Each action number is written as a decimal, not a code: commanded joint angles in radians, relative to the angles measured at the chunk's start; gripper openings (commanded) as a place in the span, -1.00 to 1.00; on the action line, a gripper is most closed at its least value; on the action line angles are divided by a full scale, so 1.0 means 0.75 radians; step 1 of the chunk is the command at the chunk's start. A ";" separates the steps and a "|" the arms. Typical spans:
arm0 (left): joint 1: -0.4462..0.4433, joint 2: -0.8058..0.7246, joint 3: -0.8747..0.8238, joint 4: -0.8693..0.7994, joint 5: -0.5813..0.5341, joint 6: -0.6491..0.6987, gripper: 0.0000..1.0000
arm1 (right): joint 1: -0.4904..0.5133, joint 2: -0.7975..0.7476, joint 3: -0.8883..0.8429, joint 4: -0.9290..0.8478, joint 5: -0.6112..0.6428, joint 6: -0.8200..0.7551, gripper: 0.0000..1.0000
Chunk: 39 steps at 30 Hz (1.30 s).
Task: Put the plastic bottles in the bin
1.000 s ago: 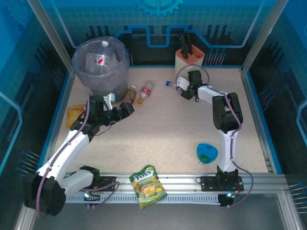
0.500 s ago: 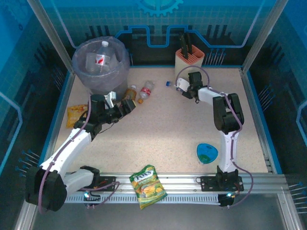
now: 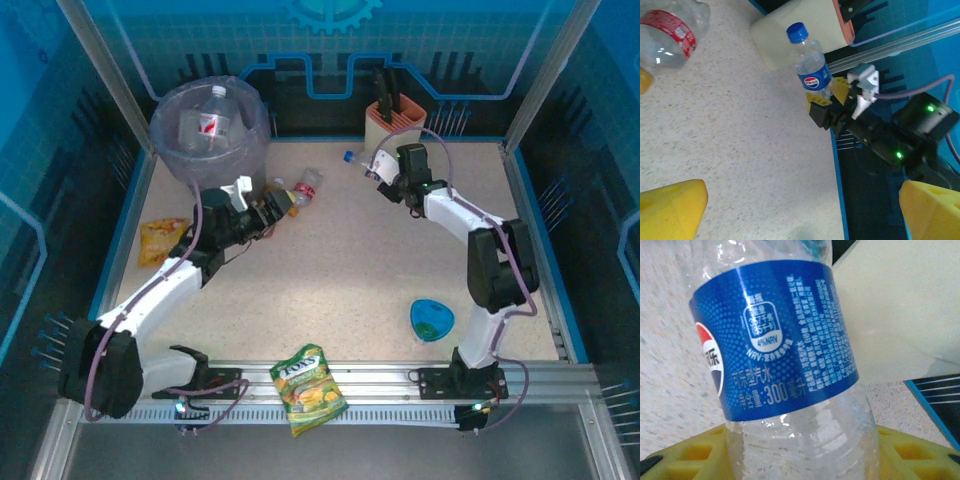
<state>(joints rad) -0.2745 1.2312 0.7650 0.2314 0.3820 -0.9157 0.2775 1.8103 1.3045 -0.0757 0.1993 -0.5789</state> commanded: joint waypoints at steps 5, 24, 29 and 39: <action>-0.110 0.187 0.171 0.299 -0.052 -0.077 0.99 | 0.108 -0.263 -0.143 -0.092 -0.210 0.449 0.11; -0.271 0.465 0.380 0.088 -0.164 0.051 0.98 | 0.370 -0.597 -0.531 0.108 -0.286 0.784 0.14; -0.280 0.479 0.366 0.136 -0.150 0.014 0.64 | 0.400 -0.572 -0.542 0.135 -0.266 0.802 0.15; -0.282 0.473 0.382 0.061 -0.174 0.051 0.17 | 0.403 -0.576 -0.558 0.173 -0.278 0.840 0.19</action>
<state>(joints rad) -0.4782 1.5860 1.0389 0.3027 0.2726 -0.9146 0.5694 1.3849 0.8970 0.0029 -0.0044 0.0193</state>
